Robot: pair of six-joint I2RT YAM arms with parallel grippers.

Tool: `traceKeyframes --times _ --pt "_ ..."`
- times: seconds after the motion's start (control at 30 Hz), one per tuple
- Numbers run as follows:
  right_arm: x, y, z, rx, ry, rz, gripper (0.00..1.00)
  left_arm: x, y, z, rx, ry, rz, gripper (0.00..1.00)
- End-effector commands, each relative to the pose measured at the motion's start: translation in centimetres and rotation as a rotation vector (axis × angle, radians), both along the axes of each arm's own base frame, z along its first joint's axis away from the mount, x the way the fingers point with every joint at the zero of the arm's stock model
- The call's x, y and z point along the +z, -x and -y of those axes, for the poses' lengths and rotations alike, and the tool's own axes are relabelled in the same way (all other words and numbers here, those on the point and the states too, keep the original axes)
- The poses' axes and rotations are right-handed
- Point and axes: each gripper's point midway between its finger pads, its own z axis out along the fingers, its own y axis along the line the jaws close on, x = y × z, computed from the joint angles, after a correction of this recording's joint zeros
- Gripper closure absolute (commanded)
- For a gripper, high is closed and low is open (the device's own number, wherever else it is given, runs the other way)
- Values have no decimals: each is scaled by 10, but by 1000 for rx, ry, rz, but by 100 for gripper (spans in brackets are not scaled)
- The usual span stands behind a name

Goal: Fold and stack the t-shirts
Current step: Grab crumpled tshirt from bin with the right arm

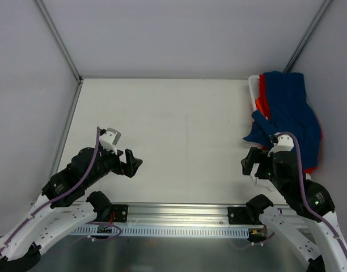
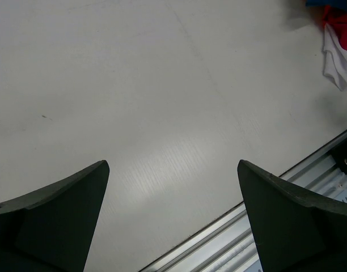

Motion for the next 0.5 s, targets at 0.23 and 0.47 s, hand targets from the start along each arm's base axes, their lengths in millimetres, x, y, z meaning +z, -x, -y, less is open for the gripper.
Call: traceKeyframes --times 0.23,0.47 --pt "42 -23 16 -197 -66 130 3 7 -2 3 -10 5 12 1" --pt "25 -102 45 -507 270 89 3 8 1 5 -27 14 10 1"
